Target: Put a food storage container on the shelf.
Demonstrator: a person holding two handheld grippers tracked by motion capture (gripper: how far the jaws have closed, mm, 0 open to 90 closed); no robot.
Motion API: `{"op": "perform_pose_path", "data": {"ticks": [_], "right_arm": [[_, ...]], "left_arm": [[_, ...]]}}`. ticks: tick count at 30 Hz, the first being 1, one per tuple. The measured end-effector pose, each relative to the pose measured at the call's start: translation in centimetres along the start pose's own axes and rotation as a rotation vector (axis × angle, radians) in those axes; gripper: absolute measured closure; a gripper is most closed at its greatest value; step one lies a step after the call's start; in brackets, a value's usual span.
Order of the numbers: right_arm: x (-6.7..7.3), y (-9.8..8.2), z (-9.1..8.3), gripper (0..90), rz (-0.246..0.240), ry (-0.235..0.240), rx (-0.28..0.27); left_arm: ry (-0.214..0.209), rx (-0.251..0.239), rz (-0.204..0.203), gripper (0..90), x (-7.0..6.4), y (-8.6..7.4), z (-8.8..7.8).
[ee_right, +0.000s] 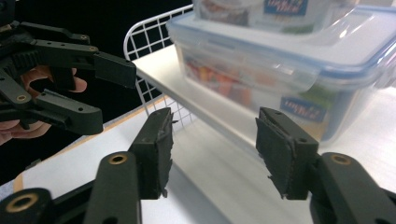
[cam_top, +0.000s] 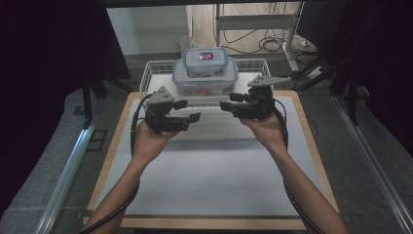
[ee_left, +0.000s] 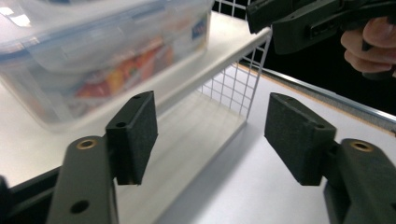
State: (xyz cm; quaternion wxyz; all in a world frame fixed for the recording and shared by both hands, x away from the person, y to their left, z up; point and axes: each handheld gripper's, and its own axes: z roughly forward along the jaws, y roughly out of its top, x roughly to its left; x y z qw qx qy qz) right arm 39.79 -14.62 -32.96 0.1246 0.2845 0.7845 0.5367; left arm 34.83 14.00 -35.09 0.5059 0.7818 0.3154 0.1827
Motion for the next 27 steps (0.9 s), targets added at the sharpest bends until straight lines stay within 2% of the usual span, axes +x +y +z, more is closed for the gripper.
{"op": "perform_pose_path", "data": {"ticks": [5, 13, 17, 23, 27], "right_arm": [[0.5, -1.4, -0.2, 39.2, -0.017, -0.002, 0.021], [1.1, -4.0, -0.5, 30.8, -0.031, -0.001, 0.064], [1.7, -5.2, -0.7, 25.3, -0.064, -0.013, 0.089], [2.8, -7.0, -1.0, 19.3, -0.094, -0.026, 0.109], [3.2, -8.0, -1.3, 16.2, -0.094, -0.029, 0.115]], "left_arm": [[0.007, 0.022, 0.008, 26.3, -0.6, -1.6, 0.0], [0.015, 0.034, -0.014, 16.5, -1.1, -4.3, -0.1], [0.008, 0.034, -0.024, 12.7, -1.5, -5.5, -0.4], [0.002, 0.04, -0.027, 9.5, -2.4, -6.9, -0.8], [-0.006, 0.043, -0.036, 10.9, -3.1, -8.0, -1.2]]}}
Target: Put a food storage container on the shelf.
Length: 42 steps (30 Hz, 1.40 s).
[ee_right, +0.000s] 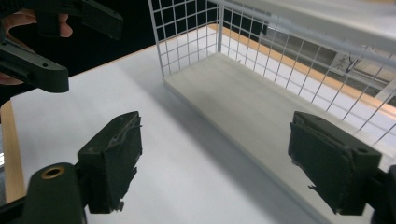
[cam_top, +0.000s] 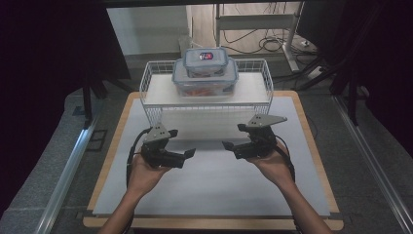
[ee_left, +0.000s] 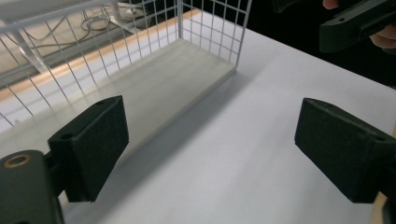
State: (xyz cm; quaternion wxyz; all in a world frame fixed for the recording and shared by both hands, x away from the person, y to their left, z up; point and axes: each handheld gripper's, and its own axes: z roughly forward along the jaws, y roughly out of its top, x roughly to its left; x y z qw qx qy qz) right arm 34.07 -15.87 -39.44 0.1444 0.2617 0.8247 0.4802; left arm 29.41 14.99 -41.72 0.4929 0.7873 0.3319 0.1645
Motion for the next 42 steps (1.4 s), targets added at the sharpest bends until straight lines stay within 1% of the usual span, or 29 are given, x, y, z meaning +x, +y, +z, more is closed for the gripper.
{"op": "perform_pose_path", "data": {"ticks": [2, 4, 8, 10, 12, 14, 16, 21, 24, 27, 32, 34, 37, 39, 42], "right_arm": [[0.2, -0.7, -0.1, 14.9, 0.003, -0.003, 0.005], [0.2, -1.5, -0.3, 14.0, 0.014, -0.001, 0.009], [0.2, -3.1, -0.5, 12.1, 0.037, -0.004, 0.02], [0.1, -3.9, -0.6, 11.4, 0.048, -0.006, 0.031], [0.1, -4.7, -0.8, 10.3, 0.058, -0.011, 0.038], [0.1, -5.7, -1.0, 8.6, 0.078, -0.001, 0.038], [0.2, -6.3, -1.2, 7.7, 0.086, 0.002, 0.037], [0.8, -7.8, -1.8, 6.0, 0.076, -0.012, 0.031], [1.1, -8.6, -2.3, 6.0, 0.078, -0.012, 0.028], [1.4, -9.4, -2.7, 6.2, 0.076, -0.018, 0.035], [1.8, -10.5, -3.2, 6.3, 0.061, -0.029, 0.047], [2.0, -11.1, -3.4, 6.3, 0.054, -0.036, 0.048], [2.3, -11.8, -3.6, 6.3, 0.048, -0.044, 0.058], [2.4, -12.2, -3.7, 6.3, 0.043, -0.048, 0.069], [2.5, -12.8, -3.8, 6.3, 0.042, -0.052, 0.081]], "left_arm": [[-0.015, -0.008, -0.011, 10.9, -0.4, -0.6, -0.1], [-0.024, 0.005, 0.001, 9.5, -0.7, -1.3, -0.2], [-0.019, 0.014, 0.011, 8.3, -1.3, -2.6, -0.4], [-0.023, 0.014, 0.005, 7.8, -1.5, -3.3, -0.4], [-0.018, 0.026, 0.003, 7.7, -1.6, -3.9, -0.5], [-0.018, 0.026, -0.001, 7.5, -1.7, -4.5, -0.6], [-0.028, 0.03, -0.013, 7.1, -1.8, -5.1, -0.7], [-0.024, 0.044, -0.027, 5.8, -1.9, -6.7, -1.1], [-0.022, 0.053, -0.037, 5.6, -2.0, -7.6, -1.3], [-0.002, 0.066, -0.027, 5.5, -2.2, -8.5, -1.6], [0.02, 0.078, -0.012, 4.7, -2.7, -9.8, -1.9], [0.035, 0.095, 0.004, 3.8, -3.0, -10.4, -1.8], [0.076, 0.13, 0.042, 2.6, -3.4, -11.1, -1.7], [0.087, 0.144, 0.052, 2.0, -3.7, -11.5, -1.7], [0.092, 0.158, 0.049, 1.2, -3.8, -12.1, -1.6]]}}
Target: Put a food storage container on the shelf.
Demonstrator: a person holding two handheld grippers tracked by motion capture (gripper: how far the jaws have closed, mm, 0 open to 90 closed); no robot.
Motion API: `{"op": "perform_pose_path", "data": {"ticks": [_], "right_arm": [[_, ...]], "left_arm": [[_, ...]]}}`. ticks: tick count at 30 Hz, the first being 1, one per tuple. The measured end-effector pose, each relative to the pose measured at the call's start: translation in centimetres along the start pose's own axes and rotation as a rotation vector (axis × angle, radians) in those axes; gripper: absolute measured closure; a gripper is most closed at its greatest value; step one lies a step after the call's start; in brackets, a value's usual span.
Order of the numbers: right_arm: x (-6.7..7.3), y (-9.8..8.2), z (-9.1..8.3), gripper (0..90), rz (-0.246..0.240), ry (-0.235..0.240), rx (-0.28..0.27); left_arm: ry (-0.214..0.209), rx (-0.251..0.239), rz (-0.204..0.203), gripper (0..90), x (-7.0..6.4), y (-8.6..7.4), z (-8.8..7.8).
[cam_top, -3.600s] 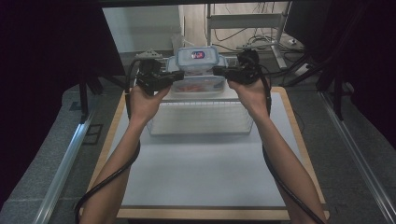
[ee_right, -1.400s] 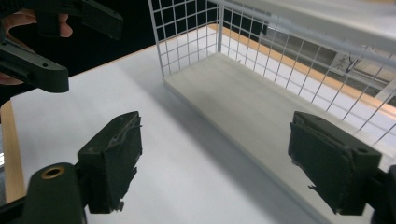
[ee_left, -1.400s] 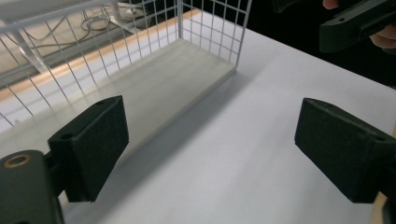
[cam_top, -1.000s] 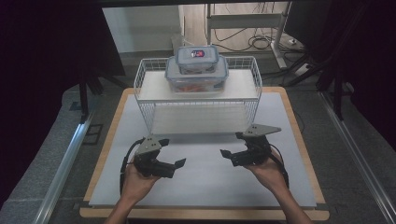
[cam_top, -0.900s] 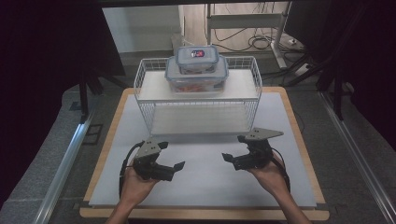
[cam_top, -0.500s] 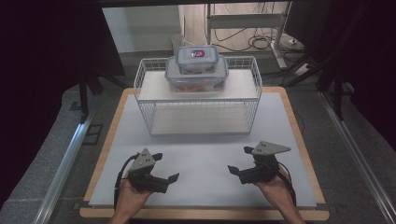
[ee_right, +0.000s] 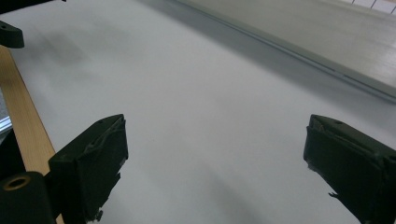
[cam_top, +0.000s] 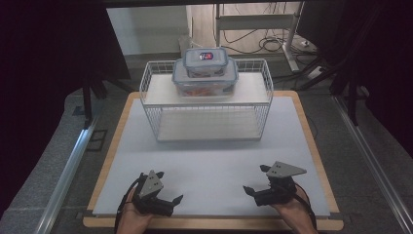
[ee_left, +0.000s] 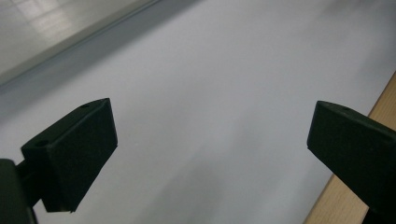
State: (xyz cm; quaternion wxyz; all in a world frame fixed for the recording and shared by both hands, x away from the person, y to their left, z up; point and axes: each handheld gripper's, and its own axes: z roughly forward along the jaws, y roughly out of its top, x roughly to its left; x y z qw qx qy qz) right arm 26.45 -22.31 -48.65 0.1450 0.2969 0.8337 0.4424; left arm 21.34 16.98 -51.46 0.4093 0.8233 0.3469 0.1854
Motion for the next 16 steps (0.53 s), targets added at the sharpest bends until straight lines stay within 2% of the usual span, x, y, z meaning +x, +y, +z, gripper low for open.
{"op": "perform_pose_path", "data": {"ticks": [8, 13, 16], "right_arm": [[0.0, -1.5, 0.5, 5.8, 0.0, -0.013, 0.051], [0.0, -1.8, 1.0, 5.3, -0.005, -0.016, 0.081], [0.1, -1.8, 1.1, 5.1, -0.011, -0.018, 0.086]], "left_arm": [[0.021, 0.041, -0.009, 0.6, 0.3, -1.1, 0.4], [0.004, 0.062, -0.033, 0.7, 0.6, -1.4, 0.9], [0.0, 0.056, -0.034, 0.6, 0.6, -1.4, 0.9]]}}
